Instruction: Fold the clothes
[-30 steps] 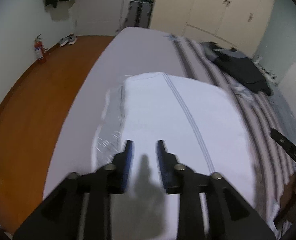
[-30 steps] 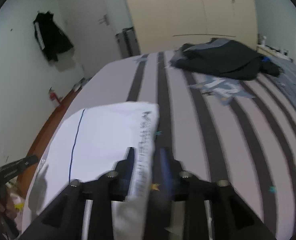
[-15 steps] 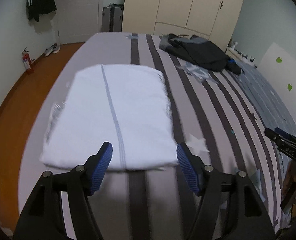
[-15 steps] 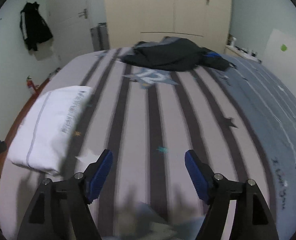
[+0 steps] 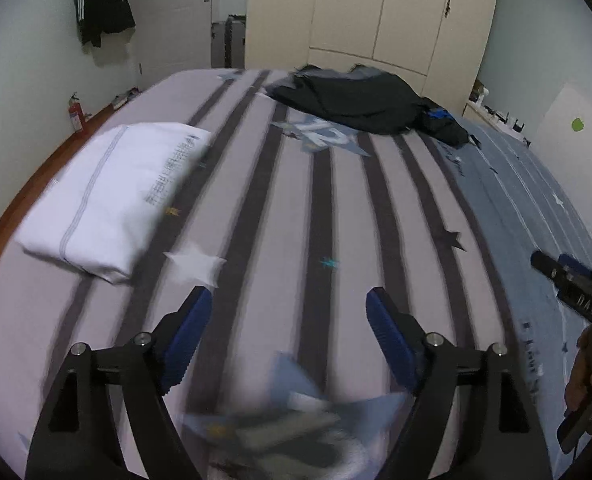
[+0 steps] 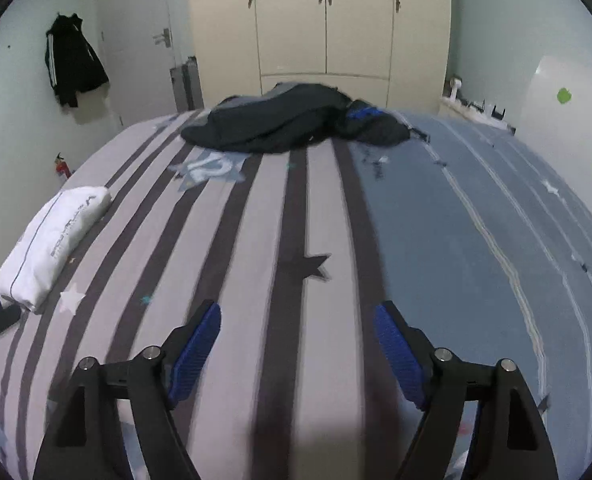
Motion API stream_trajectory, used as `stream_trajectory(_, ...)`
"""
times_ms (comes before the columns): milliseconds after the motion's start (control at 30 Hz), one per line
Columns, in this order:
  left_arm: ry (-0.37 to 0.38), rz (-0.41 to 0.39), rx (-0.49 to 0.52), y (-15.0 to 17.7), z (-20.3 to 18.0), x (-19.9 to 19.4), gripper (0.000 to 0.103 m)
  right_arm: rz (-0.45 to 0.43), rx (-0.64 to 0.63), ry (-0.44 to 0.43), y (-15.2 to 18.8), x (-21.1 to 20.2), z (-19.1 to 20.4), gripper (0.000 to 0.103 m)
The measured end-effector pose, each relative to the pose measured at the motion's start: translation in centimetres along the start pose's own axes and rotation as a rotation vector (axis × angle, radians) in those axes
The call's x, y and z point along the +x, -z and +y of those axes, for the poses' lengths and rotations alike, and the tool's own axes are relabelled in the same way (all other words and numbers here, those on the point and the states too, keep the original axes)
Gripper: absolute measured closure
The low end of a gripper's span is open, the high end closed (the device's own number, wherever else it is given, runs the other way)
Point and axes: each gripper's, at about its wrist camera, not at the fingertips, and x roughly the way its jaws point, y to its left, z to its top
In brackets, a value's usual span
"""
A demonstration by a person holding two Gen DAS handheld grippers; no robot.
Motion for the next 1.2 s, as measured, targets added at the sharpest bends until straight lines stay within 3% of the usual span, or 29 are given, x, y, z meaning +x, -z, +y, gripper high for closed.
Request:
stream_trajectory(100,0.011,-0.009,0.029,0.2,-4.0,0.1,0.025,-0.025,0.030,-0.016,-0.2,-0.6,-2.8,0.011)
stream_trajectory(200,0.030,-0.010,0.062,0.5,-7.0,0.0,0.024,-0.023,0.038,-0.023,0.8,-0.9,-4.4,0.008)
stream_trajectory(333,0.056,-0.044,0.101,1.6,-9.7,-0.3,0.003,-0.010,0.043,-0.019,2.6,-1.6,-5.6,0.006)
stream_trajectory(500,0.076,-0.118,0.162,3.8,-10.6,-1.9,0.001,-0.054,0.047,0.034,6.0,-4.4,-5.2,0.001)
stream_trajectory(800,-0.005,-0.218,0.114,7.8,-2.7,-7.3,0.001,-0.125,-0.007,-0.036,9.6,-10.2,2.6,0.001)
stream_trajectory(1200,-0.237,-0.412,-0.003,14.6,7.6,-11.8,0.001,-0.273,-0.122,-0.280,15.1,-11.4,13.3,0.001)
